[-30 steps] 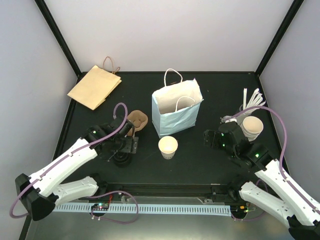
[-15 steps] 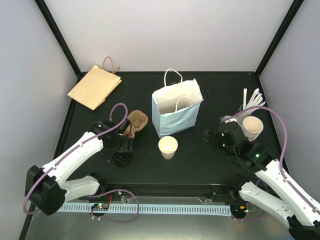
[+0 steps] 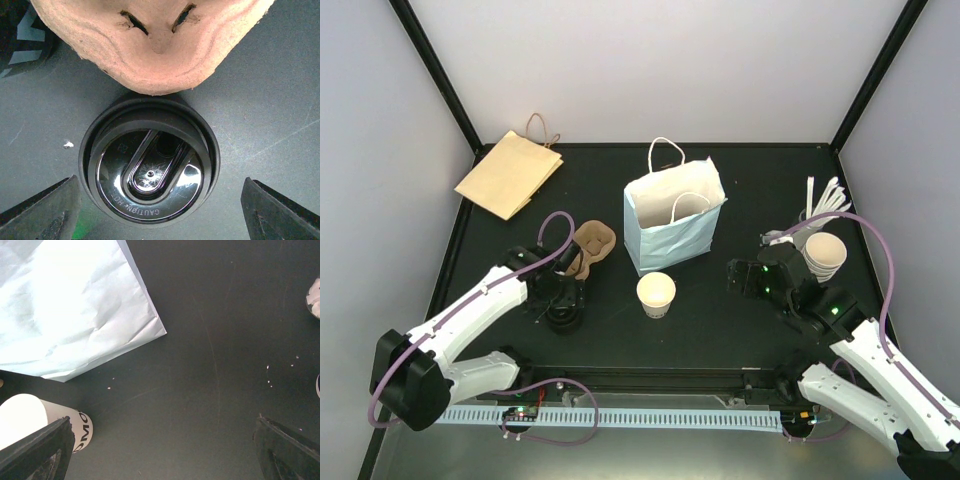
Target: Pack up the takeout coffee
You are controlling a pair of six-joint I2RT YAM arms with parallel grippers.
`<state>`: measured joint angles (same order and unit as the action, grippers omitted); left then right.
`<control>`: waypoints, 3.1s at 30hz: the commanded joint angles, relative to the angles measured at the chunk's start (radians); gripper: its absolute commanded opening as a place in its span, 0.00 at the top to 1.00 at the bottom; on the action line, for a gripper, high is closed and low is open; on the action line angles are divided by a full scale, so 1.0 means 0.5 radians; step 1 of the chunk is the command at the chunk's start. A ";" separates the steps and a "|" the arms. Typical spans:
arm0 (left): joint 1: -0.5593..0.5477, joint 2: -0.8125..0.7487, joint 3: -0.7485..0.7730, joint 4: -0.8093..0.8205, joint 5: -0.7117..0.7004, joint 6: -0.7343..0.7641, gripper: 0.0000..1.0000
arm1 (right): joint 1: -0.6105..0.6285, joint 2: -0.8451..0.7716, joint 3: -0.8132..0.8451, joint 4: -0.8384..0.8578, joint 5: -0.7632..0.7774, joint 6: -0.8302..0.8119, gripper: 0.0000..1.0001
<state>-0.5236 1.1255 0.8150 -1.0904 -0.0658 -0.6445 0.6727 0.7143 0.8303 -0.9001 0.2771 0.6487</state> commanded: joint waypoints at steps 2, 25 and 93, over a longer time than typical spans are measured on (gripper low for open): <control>0.013 -0.002 0.015 0.025 0.039 -0.029 0.11 | -0.005 -0.015 0.034 0.052 0.006 -0.012 0.00; 0.063 0.134 -0.093 0.106 -0.013 -0.179 0.15 | -0.007 -0.033 0.057 0.033 0.015 -0.023 0.00; 0.507 -0.070 -0.214 0.205 0.394 -0.019 0.09 | -0.007 -0.015 0.103 0.015 0.011 -0.027 0.00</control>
<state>-0.2813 1.0809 0.7139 -1.0145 0.1024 -0.6552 0.6727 0.7078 0.8532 -0.8993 0.2775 0.6403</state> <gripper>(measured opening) 0.912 0.999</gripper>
